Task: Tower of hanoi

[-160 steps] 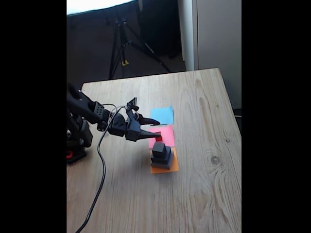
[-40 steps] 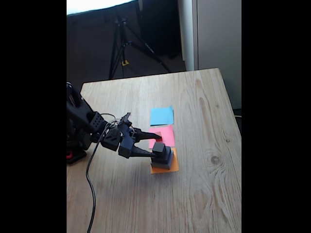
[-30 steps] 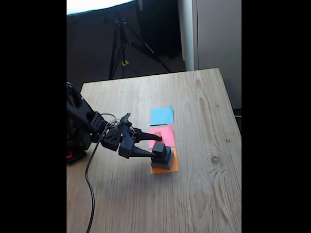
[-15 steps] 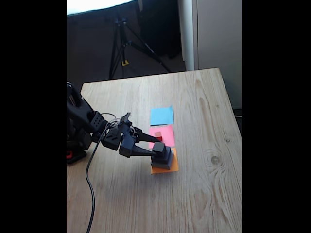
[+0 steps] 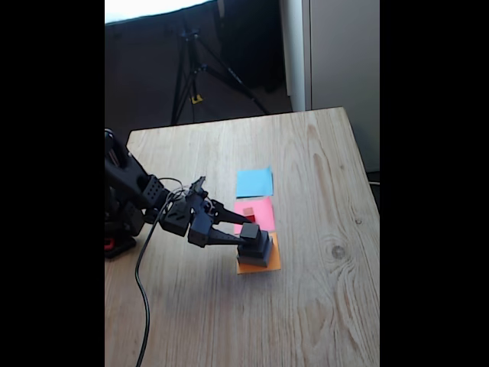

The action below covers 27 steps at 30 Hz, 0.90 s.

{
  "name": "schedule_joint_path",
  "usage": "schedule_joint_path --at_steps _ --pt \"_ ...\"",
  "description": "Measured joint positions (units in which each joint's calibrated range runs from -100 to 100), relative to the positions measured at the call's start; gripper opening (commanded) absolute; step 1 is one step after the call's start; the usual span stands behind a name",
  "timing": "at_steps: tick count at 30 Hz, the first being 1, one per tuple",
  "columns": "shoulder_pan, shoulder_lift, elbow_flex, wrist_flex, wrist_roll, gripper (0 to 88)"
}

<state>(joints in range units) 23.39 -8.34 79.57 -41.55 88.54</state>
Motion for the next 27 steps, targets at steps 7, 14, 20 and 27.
schedule_joint_path --at_steps 7,14,20,27 --pt "-0.41 -1.88 -0.09 3.04 -1.04 3.6" --pt "-1.03 -10.77 -5.65 20.5 -5.9 3.9" --pt "-1.03 -18.73 -20.08 48.2 -8.68 3.4" --pt "-1.96 -21.55 -44.85 83.51 -9.2 3.2"
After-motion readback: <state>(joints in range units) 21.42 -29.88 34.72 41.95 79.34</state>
